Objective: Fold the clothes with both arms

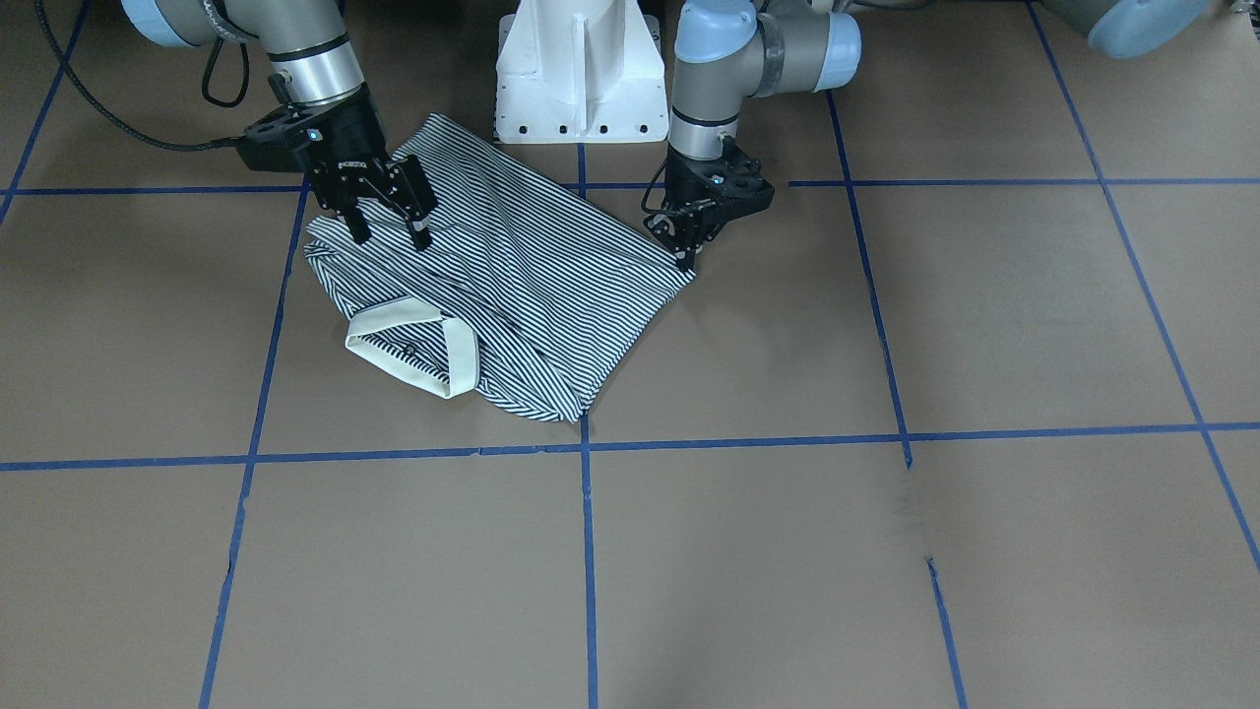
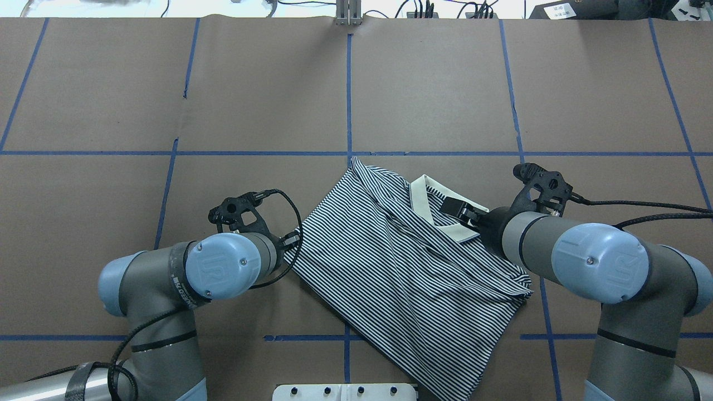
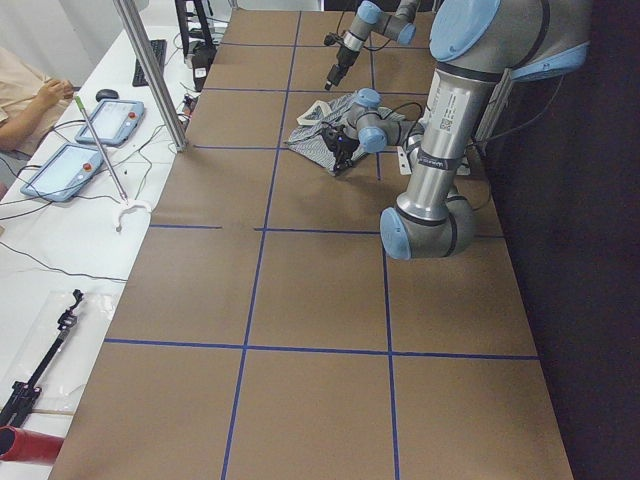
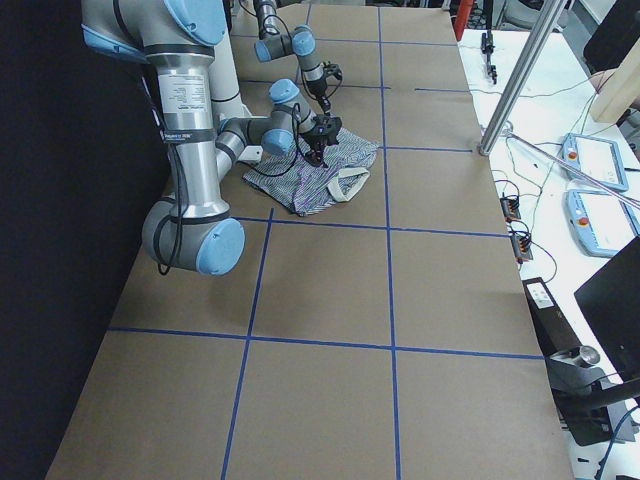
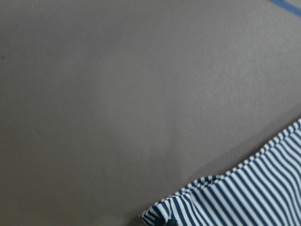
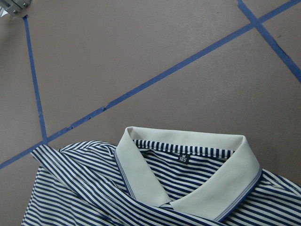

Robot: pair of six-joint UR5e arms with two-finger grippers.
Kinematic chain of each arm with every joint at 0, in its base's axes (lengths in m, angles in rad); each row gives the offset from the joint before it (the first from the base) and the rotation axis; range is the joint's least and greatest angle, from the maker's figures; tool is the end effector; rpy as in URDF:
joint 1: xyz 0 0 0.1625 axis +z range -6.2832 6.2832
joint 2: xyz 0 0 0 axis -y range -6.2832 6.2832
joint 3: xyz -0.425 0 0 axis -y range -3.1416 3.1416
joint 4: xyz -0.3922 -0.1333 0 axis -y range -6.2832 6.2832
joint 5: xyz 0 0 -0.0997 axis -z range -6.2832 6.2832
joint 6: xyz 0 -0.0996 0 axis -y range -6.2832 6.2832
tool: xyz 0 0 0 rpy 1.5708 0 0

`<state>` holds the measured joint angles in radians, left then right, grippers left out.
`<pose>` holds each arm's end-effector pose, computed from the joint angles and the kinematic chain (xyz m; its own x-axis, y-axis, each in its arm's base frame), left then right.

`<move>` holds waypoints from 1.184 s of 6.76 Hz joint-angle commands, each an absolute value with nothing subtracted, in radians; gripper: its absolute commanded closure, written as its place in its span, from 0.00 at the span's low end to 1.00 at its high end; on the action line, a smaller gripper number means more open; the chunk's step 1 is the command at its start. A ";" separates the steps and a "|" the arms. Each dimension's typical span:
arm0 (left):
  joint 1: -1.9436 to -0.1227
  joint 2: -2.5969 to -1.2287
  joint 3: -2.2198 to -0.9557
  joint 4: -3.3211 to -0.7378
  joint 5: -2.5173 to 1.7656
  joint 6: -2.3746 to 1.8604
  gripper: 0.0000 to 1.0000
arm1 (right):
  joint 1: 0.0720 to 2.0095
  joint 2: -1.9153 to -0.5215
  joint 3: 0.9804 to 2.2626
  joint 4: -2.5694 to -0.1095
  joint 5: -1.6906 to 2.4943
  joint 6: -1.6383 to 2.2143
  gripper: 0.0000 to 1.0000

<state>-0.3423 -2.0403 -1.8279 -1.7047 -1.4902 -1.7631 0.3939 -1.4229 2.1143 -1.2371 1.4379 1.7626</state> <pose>0.5420 -0.3431 0.2701 0.5280 -0.3904 -0.7542 0.5022 0.8597 -0.0934 -0.4063 -0.3275 0.2988 0.3780 0.3617 0.8522 -0.5675 0.8178 -0.0954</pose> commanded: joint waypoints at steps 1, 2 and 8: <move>-0.435 -2.034 -1.806 -1.707 -1.489 -1.624 1.00 | 0.393 -1.422 2.115 -1.236 1.436 1.764 0.00; -0.492 -2.039 -1.739 -1.750 -1.491 -1.615 1.00 | 0.397 -1.395 2.115 -1.238 1.433 1.764 0.00; -0.793 -2.338 -1.100 -2.273 -1.439 -1.400 0.75 | 0.403 -1.381 2.114 -1.243 1.439 1.769 0.00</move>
